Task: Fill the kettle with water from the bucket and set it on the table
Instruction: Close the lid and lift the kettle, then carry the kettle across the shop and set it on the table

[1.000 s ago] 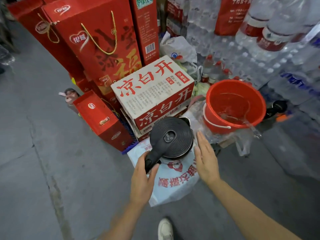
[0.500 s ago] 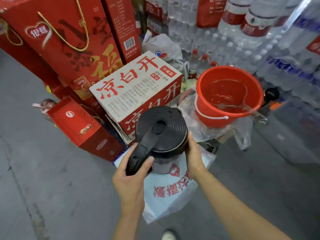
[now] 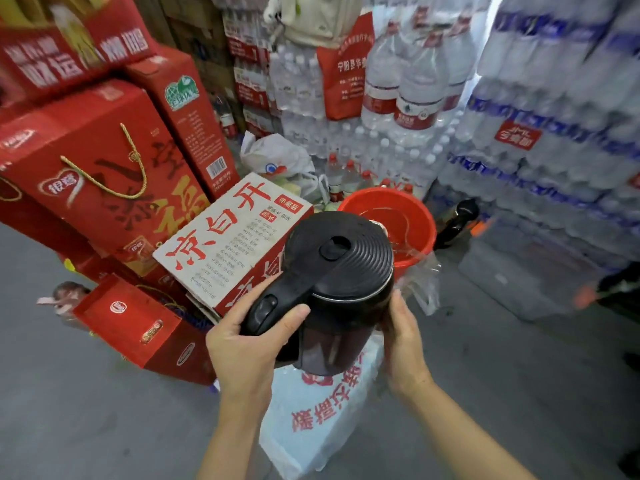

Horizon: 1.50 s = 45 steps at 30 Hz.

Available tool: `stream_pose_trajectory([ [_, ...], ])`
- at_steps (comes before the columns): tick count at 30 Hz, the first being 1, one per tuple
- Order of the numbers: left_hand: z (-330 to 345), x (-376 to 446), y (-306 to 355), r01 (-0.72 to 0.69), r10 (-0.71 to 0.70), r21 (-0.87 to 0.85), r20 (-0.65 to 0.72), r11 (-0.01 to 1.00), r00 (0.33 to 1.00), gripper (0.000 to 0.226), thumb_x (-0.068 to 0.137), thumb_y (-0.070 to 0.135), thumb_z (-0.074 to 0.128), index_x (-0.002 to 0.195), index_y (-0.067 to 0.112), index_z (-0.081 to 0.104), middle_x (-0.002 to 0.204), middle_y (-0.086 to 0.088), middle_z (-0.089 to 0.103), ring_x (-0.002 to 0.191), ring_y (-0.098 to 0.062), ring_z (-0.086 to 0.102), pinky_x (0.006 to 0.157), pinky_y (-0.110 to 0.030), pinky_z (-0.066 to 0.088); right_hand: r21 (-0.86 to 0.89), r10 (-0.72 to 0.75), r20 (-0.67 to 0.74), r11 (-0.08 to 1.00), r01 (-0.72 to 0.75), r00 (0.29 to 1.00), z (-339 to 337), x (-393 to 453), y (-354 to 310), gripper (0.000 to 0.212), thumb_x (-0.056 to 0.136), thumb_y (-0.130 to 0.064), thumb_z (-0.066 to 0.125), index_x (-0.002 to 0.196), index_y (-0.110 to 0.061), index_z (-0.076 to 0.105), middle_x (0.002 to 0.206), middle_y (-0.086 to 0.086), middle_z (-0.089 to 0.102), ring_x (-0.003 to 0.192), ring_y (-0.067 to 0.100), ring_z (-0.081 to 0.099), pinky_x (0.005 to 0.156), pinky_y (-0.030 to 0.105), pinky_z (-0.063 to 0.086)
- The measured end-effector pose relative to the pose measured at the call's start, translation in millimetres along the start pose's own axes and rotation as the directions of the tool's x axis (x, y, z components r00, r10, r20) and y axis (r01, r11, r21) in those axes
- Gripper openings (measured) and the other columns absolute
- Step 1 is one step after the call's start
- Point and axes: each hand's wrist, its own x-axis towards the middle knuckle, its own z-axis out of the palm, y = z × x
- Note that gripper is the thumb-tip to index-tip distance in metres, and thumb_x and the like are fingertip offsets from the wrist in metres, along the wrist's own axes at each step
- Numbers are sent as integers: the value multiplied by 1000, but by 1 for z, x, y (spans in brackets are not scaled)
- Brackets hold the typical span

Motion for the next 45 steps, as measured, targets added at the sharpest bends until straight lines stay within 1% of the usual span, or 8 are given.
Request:
stream_pose_trajectory([
  [3, 20, 1, 36, -47, 50, -29, 101, 998, 994, 48, 47, 19, 94, 88, 39, 79, 98, 6, 77, 104, -21, 68, 93, -47, 54, -21, -88, -47, 996, 88, 995, -12, -11, -42, 57, 102, -44, 47, 152, -17, 45, 155, -6, 49, 147, 12, 38, 123, 43, 26],
  [7, 51, -12, 84, -61, 98, -155, 245, 986, 965, 39, 46, 31, 88, 84, 35, 80, 79, 11, 76, 73, -6, 68, 67, -20, 54, -77, -227, -111, 973, 220, 967, -36, -34, -100, 73, 95, -57, 53, 155, -17, 40, 158, -9, 44, 149, 7, 34, 123, 34, 25],
  [12, 95, -44, 127, -59, 149, -240, 378, 969, 914, 54, 49, 15, 83, 98, -6, 71, 59, 11, 66, 54, -1, 57, 53, -15, 46, -90, -336, -170, 941, 325, 926, -74, -74, -171, 95, 79, -70, 65, 154, -17, 39, 158, -8, 45, 147, 4, 37, 116, 19, 33],
  [18, 143, -113, 159, -31, 181, -264, 569, 964, 802, 51, 49, 23, 88, 97, 10, 76, 61, 12, 63, 53, -3, 52, 55, -17, 43, -110, -394, -326, 919, 379, 860, -131, -152, -221, 79, 81, -67, 65, 147, -27, 44, 149, -17, 54, 141, 0, 43, 108, 14, 39],
  [24, 195, -205, 169, 58, 125, -224, 719, 973, 683, 64, 43, 28, 89, 101, 8, 75, 65, 12, 68, 54, -2, 55, 54, -14, 43, -139, -433, -515, 894, 427, 739, -198, -245, -240, 100, 81, -69, 63, 158, -13, 32, 162, -3, 39, 149, 6, 33, 124, 33, 24],
  [31, 257, -318, 167, 201, 56, -172, 876, 964, 479, 40, 60, 10, 85, 99, 9, 75, 58, 7, 60, 49, -7, 45, 47, -18, 36, -169, -400, -714, 895, 414, 575, -285, -344, -249, 62, 100, -36, 49, 156, -13, 36, 160, -5, 42, 148, 5, 35, 125, 40, 21],
  [39, 335, -431, 174, 245, 56, -101, 981, 964, 185, 41, 65, 6, 83, 104, 0, 73, 58, 7, 61, 47, -7, 46, 48, -18, 35, -205, -386, -862, 858, 471, 329, -362, -423, -268, 93, 82, -63, 65, 156, -15, 36, 161, -3, 40, 150, 10, 32, 125, 42, 21],
  [45, 396, -500, 175, 288, 55, -56, 998, 956, 12, 43, 63, 9, 86, 104, 2, 74, 66, -2, 65, 61, -20, 51, 55, -25, 40, -292, -424, -892, 809, 511, 160, -411, -465, -291, 61, 100, -35, 51, 155, -11, 39, 158, 5, 45, 147, 16, 40, 123, 44, 27],
])
